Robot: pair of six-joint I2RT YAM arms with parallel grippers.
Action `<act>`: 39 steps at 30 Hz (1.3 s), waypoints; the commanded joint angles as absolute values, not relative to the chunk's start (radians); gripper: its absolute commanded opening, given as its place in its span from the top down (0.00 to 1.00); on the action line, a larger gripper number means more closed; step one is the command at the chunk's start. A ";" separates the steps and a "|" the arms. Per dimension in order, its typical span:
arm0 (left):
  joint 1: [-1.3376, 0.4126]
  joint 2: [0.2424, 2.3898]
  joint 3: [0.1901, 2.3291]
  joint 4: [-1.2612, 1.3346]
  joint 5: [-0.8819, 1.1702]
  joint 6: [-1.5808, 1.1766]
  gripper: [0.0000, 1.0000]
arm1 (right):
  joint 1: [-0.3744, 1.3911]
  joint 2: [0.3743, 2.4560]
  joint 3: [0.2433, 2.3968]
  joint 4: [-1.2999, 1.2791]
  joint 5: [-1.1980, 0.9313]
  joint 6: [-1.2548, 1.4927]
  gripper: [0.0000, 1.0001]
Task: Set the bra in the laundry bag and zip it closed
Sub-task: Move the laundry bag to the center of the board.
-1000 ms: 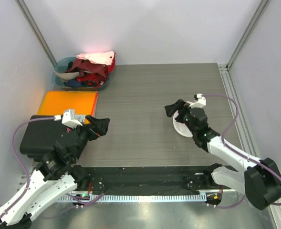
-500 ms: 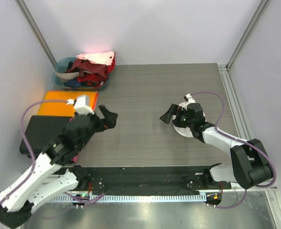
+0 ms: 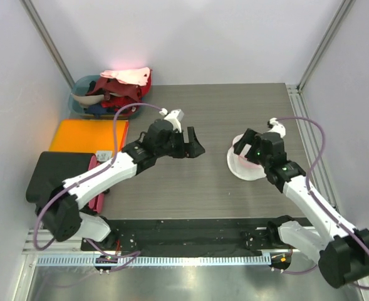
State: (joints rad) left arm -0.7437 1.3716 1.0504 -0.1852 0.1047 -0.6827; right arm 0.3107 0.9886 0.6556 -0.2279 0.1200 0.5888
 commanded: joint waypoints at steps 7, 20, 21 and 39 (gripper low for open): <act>-0.828 1.934 1.334 0.055 0.226 -0.844 0.32 | 0.207 0.983 0.830 -0.531 0.276 0.467 0.00; -0.871 2.226 1.525 0.046 0.209 -0.951 0.75 | 0.244 1.087 0.847 -0.569 0.170 0.296 0.22; -0.871 2.226 1.522 0.040 0.207 -0.945 0.79 | 0.255 1.095 0.848 -0.565 0.172 0.287 0.22; -0.704 1.813 1.197 -0.322 0.213 -0.486 1.00 | 0.721 1.431 0.946 -0.355 0.287 0.184 0.39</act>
State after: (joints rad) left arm -0.7277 1.8912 1.2514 -0.2302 0.1852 -0.6197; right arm 0.6666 1.4132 0.8982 -0.4808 0.3027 0.2329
